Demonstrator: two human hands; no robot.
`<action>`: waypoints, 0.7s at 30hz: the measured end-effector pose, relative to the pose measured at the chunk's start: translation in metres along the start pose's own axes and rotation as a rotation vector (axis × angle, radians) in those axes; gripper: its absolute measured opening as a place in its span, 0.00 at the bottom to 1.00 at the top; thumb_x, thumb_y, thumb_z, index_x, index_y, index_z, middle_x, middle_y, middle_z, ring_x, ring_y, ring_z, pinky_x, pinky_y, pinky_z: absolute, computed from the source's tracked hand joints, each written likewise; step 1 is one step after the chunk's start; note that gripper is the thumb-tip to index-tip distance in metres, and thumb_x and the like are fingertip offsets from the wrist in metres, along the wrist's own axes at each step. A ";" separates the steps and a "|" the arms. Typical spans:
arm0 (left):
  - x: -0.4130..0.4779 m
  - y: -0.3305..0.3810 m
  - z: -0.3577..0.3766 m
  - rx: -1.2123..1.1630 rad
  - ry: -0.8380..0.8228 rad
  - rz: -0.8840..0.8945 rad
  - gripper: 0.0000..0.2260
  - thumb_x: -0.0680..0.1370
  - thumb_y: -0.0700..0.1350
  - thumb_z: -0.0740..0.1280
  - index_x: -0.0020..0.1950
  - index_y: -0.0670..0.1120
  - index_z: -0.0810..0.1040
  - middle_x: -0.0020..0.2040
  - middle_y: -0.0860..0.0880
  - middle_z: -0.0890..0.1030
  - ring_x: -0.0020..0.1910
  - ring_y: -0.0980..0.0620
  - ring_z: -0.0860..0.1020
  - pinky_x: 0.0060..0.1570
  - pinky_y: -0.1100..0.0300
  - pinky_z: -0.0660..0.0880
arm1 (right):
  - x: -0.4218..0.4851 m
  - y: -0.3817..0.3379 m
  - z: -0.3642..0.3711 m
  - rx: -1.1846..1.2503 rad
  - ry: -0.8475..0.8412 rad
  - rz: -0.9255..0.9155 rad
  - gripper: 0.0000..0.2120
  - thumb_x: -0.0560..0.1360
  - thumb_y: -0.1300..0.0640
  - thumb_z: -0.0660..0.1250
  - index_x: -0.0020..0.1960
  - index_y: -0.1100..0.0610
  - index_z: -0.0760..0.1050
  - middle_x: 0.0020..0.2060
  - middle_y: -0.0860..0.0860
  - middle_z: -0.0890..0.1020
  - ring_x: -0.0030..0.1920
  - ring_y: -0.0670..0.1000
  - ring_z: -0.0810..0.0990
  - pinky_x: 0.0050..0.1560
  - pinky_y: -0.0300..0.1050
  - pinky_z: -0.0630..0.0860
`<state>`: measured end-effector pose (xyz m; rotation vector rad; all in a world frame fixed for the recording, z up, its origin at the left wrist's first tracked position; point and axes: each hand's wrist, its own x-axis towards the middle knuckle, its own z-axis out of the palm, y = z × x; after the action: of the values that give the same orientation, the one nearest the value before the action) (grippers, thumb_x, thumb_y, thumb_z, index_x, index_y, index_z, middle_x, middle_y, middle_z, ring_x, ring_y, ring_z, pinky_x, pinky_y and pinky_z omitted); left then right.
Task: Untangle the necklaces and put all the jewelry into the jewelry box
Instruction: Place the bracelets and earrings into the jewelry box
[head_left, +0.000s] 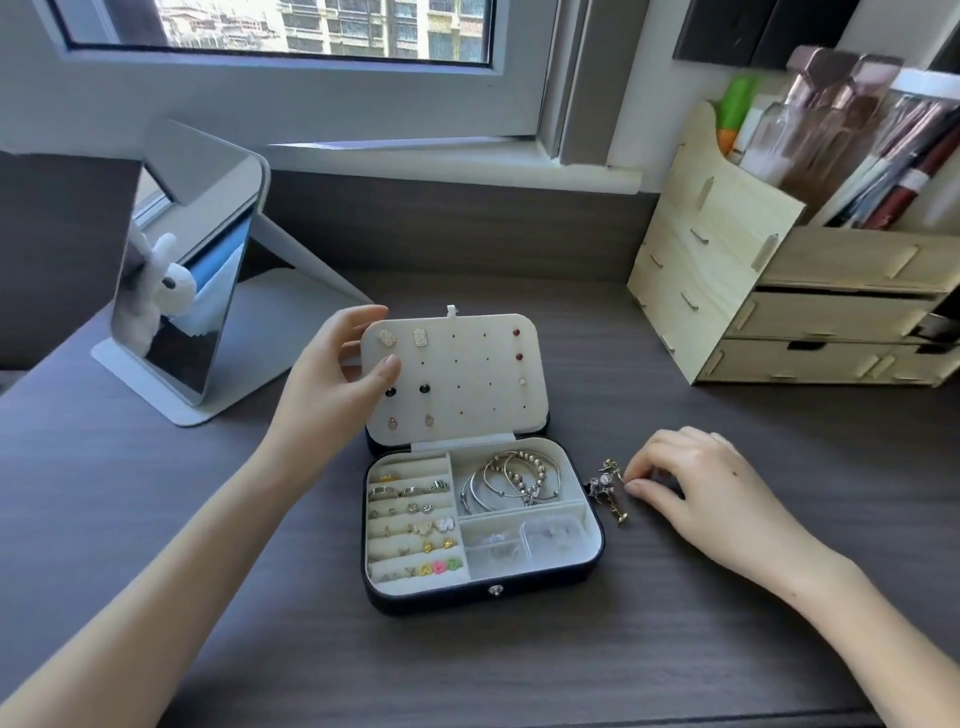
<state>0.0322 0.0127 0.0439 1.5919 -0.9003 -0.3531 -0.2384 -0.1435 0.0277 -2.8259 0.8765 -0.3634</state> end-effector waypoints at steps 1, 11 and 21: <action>-0.001 -0.001 0.000 -0.008 -0.005 0.000 0.17 0.76 0.40 0.67 0.63 0.53 0.72 0.58 0.52 0.78 0.59 0.51 0.76 0.58 0.44 0.75 | 0.000 0.000 -0.003 0.038 0.007 0.012 0.07 0.72 0.59 0.72 0.39 0.49 0.76 0.37 0.40 0.77 0.40 0.45 0.73 0.43 0.39 0.64; -0.003 -0.008 -0.002 -0.076 -0.009 0.023 0.19 0.75 0.35 0.67 0.59 0.56 0.72 0.58 0.53 0.78 0.58 0.55 0.76 0.58 0.50 0.76 | 0.026 -0.065 -0.030 0.410 0.005 -0.045 0.04 0.75 0.59 0.67 0.45 0.51 0.79 0.35 0.41 0.80 0.38 0.40 0.78 0.39 0.29 0.69; -0.006 -0.015 0.001 -0.146 0.065 0.071 0.21 0.72 0.35 0.66 0.63 0.50 0.72 0.58 0.54 0.78 0.56 0.56 0.76 0.54 0.60 0.75 | 0.064 -0.136 0.009 0.283 -0.181 -0.303 0.08 0.78 0.59 0.64 0.52 0.58 0.81 0.47 0.49 0.81 0.49 0.47 0.77 0.54 0.39 0.70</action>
<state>0.0329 0.0166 0.0276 1.4259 -0.8591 -0.3083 -0.1119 -0.0689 0.0609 -2.6694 0.3303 -0.2400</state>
